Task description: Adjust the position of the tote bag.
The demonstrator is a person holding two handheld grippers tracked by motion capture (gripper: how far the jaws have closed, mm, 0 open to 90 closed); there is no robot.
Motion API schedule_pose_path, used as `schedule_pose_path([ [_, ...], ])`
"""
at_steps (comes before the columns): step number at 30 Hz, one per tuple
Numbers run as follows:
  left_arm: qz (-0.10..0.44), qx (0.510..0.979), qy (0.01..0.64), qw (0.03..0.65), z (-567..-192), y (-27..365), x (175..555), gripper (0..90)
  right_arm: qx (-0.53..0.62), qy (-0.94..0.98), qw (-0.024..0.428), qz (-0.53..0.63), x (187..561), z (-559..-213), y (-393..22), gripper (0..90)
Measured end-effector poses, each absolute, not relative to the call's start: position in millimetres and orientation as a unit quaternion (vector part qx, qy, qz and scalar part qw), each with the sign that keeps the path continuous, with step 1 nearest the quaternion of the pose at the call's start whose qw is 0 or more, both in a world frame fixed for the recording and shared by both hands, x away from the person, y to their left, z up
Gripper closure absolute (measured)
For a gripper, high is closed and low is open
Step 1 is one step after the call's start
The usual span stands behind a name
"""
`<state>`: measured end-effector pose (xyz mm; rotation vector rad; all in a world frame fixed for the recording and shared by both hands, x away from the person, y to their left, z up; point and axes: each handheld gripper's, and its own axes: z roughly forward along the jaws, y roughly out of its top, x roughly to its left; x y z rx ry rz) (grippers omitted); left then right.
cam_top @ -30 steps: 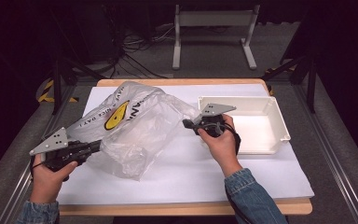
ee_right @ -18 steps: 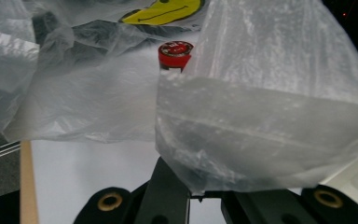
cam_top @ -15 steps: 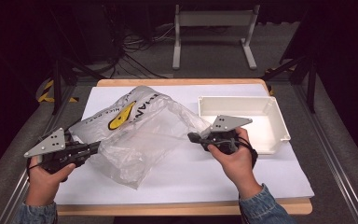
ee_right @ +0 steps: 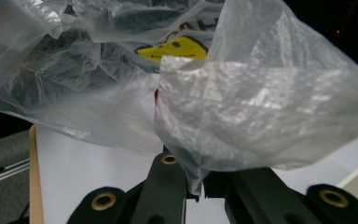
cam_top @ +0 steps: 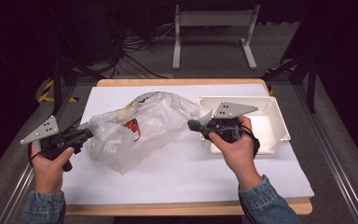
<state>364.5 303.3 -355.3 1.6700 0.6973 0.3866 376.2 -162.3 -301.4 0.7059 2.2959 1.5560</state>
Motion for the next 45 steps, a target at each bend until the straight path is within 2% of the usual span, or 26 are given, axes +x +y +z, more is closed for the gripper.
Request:
schedule_pose_path([
  [6,0.167,0.696,0.362,0.597,-375.7,313.3,380.5,88.2,0.266,0.801,0.137,0.519,404.0,-311.0,-145.6,85.1],
  [10,0.154,0.685,0.388,0.597,-390.3,320.3,387.8,87.5,0.282,0.800,0.137,0.512,415.3,-319.9,-139.5,78.9],
  [12,0.150,0.681,0.396,0.598,-395.8,323.5,389.1,87.0,0.287,0.797,0.135,0.513,418.0,-324.2,-138.0,70.8],
  [17,0.153,0.675,0.398,0.602,-396.8,326.4,386.5,87.0,0.272,0.786,0.139,0.538,409.3,-325.7,-136.6,32.8],
  [20,0.159,0.673,0.396,0.604,-395.2,326.7,385.5,87.1,0.250,0.798,0.156,0.525,395.2,-322.7,-138.6,22.8],
  [25,0.159,0.666,0.399,0.609,-395.6,329.8,385.4,87.1,0.248,0.813,0.161,0.502,366.2,-324.0,-153.8,19.2],
  [28,0.158,0.666,0.399,0.611,-394.9,330.3,385.3,87.1,0.247,0.817,0.153,0.498,351.3,-326.3,-162.0,20.4],
  [30,0.158,0.667,0.397,0.611,-394.2,329.7,385.6,87.0,0.222,0.827,0.147,0.494,340.2,-326.5,-159.7,23.7],
  [34,0.154,0.667,0.396,0.612,-394.5,328.2,386.2,86.7,0.163,0.835,0.143,0.505,325.5,-319.1,-139.1,24.0],
  [39,0.146,0.661,0.395,0.621,-393.7,330.5,385.2,86.0,0.127,0.843,0.135,0.505,328.0,-314.6,-108.9,22.9],
  [45,0.142,0.660,0.396,0.622,-395.0,331.5,385.7,85.8,0.113,0.854,0.126,0.492,344.8,-325.5,-81.8,20.1],
])
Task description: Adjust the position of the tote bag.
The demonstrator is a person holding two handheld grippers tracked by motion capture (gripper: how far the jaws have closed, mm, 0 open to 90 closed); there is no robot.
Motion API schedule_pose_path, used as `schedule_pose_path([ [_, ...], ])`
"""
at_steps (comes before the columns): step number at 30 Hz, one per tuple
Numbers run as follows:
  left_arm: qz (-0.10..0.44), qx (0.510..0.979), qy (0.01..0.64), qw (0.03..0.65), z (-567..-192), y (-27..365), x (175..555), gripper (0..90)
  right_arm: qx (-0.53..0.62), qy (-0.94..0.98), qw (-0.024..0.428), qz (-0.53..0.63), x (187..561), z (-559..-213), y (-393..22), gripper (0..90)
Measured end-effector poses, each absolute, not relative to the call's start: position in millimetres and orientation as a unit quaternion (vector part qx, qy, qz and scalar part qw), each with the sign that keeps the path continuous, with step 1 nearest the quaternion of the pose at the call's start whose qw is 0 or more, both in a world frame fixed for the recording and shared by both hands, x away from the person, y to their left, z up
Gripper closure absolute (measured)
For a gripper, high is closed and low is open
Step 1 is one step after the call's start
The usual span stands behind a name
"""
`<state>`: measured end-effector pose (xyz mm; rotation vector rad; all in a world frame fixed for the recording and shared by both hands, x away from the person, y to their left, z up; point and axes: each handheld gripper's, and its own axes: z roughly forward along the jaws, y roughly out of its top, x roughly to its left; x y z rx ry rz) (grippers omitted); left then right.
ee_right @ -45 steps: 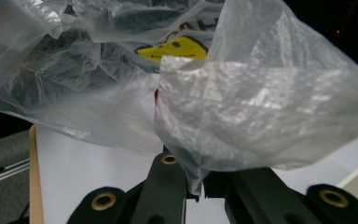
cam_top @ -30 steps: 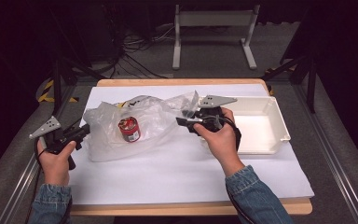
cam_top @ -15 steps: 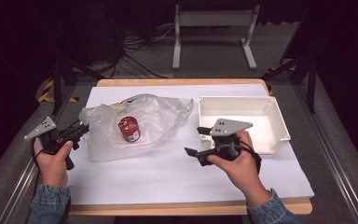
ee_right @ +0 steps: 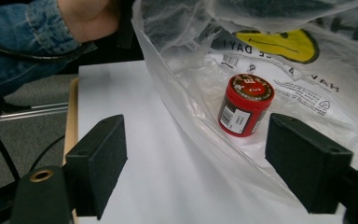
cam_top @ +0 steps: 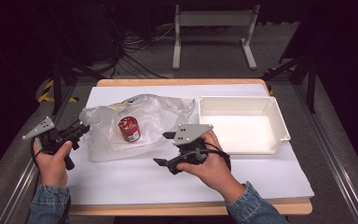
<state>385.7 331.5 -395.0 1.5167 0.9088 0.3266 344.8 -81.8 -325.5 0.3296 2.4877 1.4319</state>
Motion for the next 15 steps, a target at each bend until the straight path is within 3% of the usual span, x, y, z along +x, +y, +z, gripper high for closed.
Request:
schedule_pose_path([
  [10,0.130,0.662,0.395,0.624,-396.8,328.9,387.8,84.1,0.121,0.870,0.132,0.458,380.1,-362.4,-59.5,20.0],
  [15,0.126,0.662,0.398,0.623,-398.4,328.8,388.6,83.5,0.131,0.878,0.137,0.440,388.7,-376.7,-58.7,26.1],
])
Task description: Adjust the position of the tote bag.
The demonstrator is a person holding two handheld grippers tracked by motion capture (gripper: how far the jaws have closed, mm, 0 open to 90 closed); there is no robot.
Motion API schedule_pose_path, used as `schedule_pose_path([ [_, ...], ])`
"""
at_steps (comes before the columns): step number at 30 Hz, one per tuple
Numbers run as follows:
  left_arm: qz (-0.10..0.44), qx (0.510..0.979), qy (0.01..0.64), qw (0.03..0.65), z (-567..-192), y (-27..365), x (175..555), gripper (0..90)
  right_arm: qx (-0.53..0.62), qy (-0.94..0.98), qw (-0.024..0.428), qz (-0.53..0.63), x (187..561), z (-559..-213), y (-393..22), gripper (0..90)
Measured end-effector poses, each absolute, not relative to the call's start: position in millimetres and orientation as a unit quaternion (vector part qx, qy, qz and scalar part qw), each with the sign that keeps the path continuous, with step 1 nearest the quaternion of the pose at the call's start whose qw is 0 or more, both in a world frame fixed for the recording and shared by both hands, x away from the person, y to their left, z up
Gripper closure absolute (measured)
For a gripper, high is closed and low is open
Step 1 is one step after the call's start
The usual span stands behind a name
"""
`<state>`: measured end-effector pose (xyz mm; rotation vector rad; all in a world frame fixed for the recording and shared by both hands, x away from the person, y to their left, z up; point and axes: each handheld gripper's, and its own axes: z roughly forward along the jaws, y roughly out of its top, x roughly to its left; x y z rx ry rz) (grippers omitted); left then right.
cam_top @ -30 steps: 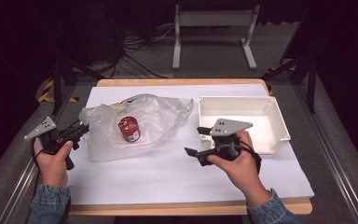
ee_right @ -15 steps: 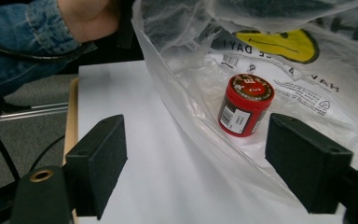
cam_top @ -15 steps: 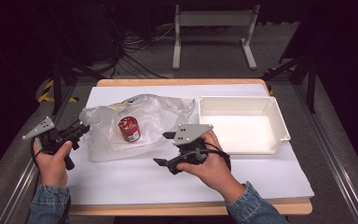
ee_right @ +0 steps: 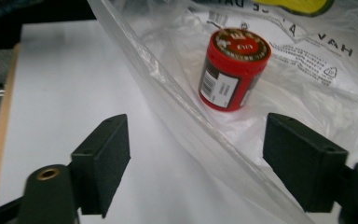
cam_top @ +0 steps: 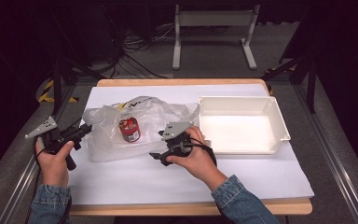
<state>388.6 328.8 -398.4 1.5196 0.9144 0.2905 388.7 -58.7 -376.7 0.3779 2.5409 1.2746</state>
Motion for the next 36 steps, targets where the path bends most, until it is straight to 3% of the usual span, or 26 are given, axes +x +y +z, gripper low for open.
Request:
schedule_pose_path([
  [2,0.125,0.662,0.398,0.623,-398.5,328.6,388.7,83.2,0.133,0.881,0.143,0.430,390.3,-380.5,-58.6,37.9],
  [7,0.124,0.663,0.397,0.623,-397.5,328.3,388.3,83.0,0.124,0.892,0.133,0.415,387.1,-380.6,-60.1,82.1],
  [9,0.124,0.664,0.396,0.622,-397.2,328.2,388.1,82.9,0.121,0.891,0.128,0.418,385.9,-379.0,-61.2,89.8],
  [26,0.142,0.665,0.376,0.629,-377.9,326.3,377.2,83.1,0.060,0.876,0.074,0.472,335.3,-336.4,-70.6,90.0],
  [36,0.161,0.662,0.388,0.621,-377.9,317.3,397.8,84.1,0.022,0.862,0.068,0.501,333.8,-312.9,-70.3,90.0],
])
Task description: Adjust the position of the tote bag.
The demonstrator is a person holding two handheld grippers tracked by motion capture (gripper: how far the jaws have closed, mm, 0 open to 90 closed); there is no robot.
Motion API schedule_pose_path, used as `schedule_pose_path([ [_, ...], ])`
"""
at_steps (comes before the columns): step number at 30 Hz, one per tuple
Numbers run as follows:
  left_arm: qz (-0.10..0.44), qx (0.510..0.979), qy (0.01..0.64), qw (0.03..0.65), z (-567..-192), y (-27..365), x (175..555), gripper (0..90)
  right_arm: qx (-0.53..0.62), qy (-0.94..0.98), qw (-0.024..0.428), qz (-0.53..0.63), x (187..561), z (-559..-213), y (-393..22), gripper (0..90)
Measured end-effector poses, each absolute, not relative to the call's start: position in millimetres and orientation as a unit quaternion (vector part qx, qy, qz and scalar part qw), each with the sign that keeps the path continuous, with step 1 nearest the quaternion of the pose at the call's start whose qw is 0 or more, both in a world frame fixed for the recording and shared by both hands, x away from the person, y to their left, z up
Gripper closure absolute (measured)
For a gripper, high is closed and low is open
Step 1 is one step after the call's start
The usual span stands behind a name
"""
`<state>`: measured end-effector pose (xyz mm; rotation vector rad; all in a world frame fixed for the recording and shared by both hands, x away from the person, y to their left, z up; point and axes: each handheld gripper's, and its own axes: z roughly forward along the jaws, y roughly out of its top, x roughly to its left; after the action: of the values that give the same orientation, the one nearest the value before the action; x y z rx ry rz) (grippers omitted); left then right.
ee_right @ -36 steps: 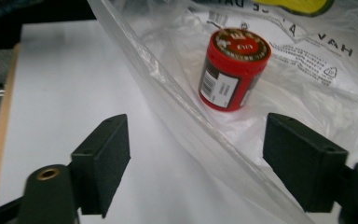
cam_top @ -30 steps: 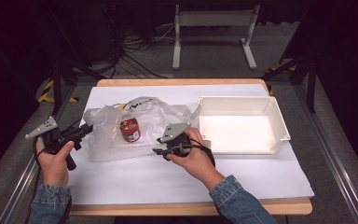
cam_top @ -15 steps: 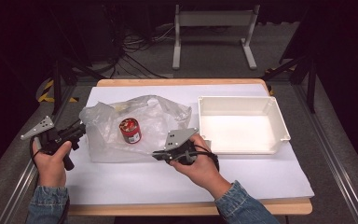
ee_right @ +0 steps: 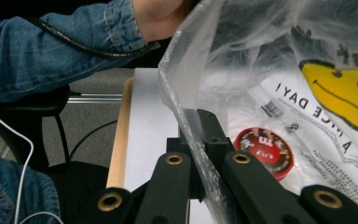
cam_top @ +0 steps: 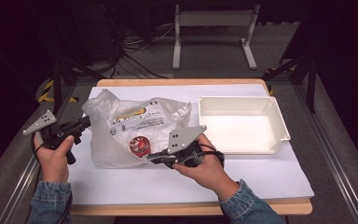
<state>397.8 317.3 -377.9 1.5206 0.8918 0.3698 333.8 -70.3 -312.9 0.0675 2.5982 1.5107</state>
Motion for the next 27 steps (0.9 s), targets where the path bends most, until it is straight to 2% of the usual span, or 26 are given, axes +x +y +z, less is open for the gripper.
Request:
schedule_pose_path([
  [5,0.165,0.680,0.402,0.591,-394.9,311.5,411.8,84.6,0.047,0.858,0.069,0.507,345.0,-318.0,-68.7,90.0],
  [11,0.153,0.693,0.423,0.564,-417.3,310.0,421.5,84.3,0.083,0.878,0.060,0.468,357.1,-345.6,-67.7,90.0],
  [14,0.156,0.694,0.427,0.558,-422.0,310.7,423.1,84.4,0.077,0.887,0.049,0.454,355.7,-352.4,-66.7,81.0],
  [19,0.153,0.696,0.421,0.561,-419.7,308.4,421.3,82.0,0.074,0.860,0.049,0.503,347.1,-330.0,-70.7,65.4],
  [22,0.152,0.697,0.415,0.565,-411.9,309.0,416.0,74.4,0.084,0.846,0.081,0.521,343.7,-317.6,-72.9,64.5],
  [23,0.154,0.698,0.414,0.564,-408.5,309.8,413.6,68.0,0.090,0.843,0.094,0.522,343.5,-316.0,-73.2,64.7],
  [26,0.166,0.692,0.427,0.557,-392.5,314.0,403.5,37.5,0.110,0.837,0.104,0.525,346.7,-318.2,-73.5,66.2],
  [27,0.170,0.691,0.427,0.558,-385.6,316.1,399.4,30.2,0.116,0.837,0.105,0.525,348.3,-319.6,-73.5,66.2],
])
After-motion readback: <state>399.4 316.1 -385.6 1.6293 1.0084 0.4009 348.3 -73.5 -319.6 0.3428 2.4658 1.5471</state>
